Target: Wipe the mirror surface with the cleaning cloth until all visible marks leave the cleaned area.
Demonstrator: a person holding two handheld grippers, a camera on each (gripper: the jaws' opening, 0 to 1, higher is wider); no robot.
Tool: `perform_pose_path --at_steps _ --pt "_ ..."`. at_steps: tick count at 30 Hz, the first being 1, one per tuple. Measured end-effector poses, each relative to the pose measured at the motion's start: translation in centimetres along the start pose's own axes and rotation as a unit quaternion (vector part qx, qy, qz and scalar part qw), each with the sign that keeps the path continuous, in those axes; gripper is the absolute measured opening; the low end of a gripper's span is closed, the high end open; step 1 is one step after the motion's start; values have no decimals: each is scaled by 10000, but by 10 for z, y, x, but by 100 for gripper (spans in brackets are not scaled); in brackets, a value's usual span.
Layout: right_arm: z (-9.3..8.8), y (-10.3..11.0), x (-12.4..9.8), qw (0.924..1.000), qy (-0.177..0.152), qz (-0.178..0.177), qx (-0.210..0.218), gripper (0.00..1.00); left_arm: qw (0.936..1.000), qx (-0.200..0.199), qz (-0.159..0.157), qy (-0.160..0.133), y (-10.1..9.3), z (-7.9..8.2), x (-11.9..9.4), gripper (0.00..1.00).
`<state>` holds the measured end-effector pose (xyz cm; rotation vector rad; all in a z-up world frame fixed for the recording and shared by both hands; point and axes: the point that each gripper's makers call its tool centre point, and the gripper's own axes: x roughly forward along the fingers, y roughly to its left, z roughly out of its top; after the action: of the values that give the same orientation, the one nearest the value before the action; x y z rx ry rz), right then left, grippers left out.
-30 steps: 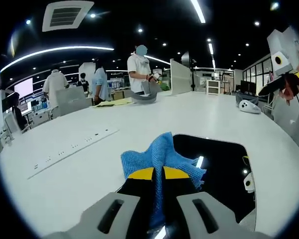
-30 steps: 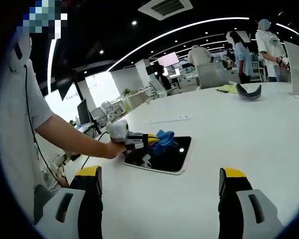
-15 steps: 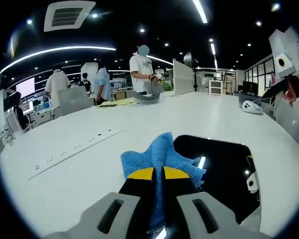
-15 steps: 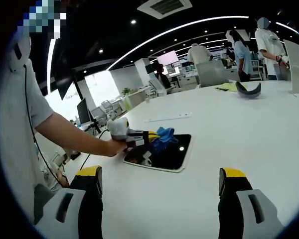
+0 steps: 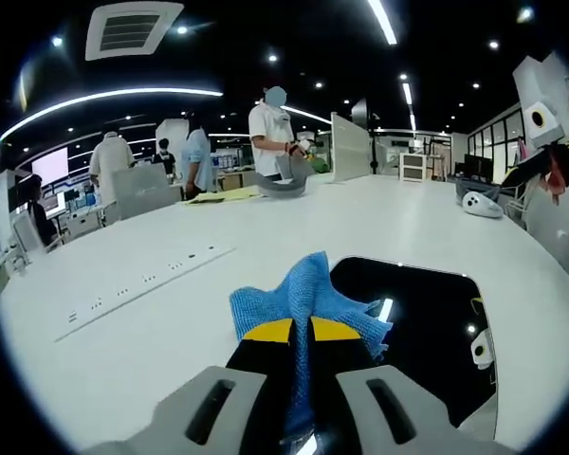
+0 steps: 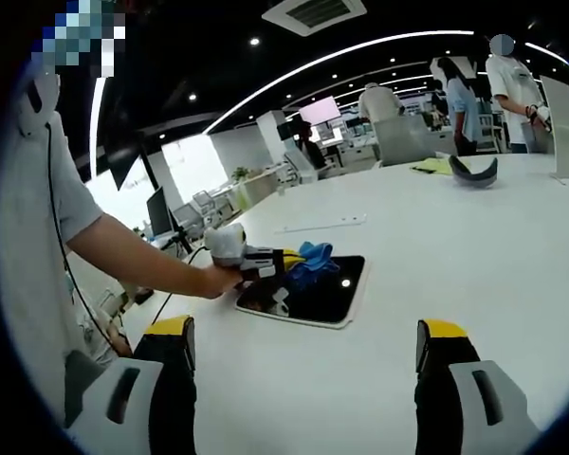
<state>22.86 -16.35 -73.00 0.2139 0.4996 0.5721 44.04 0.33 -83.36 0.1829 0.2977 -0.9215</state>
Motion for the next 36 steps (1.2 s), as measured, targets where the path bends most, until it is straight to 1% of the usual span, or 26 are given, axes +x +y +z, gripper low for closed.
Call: perform_pose_path --at_steps 11,17,29,36 --pt "1 1 -2 10000 -14 -4 -7 97 9999 -59 102 7 4 -1 -3 3" --pt "6 2 -3 10000 -46 -11 -18 96 9997 -94 207 22 6 -2 -4 3" --pt "9 4 -7 9999 -84 -9 -64 96 9986 -269 445 35 10 -4 -14 3" --pt "11 5 -7 9999 -105 10 -79 96 9981 -243 564 53 9 -6 -20 3"
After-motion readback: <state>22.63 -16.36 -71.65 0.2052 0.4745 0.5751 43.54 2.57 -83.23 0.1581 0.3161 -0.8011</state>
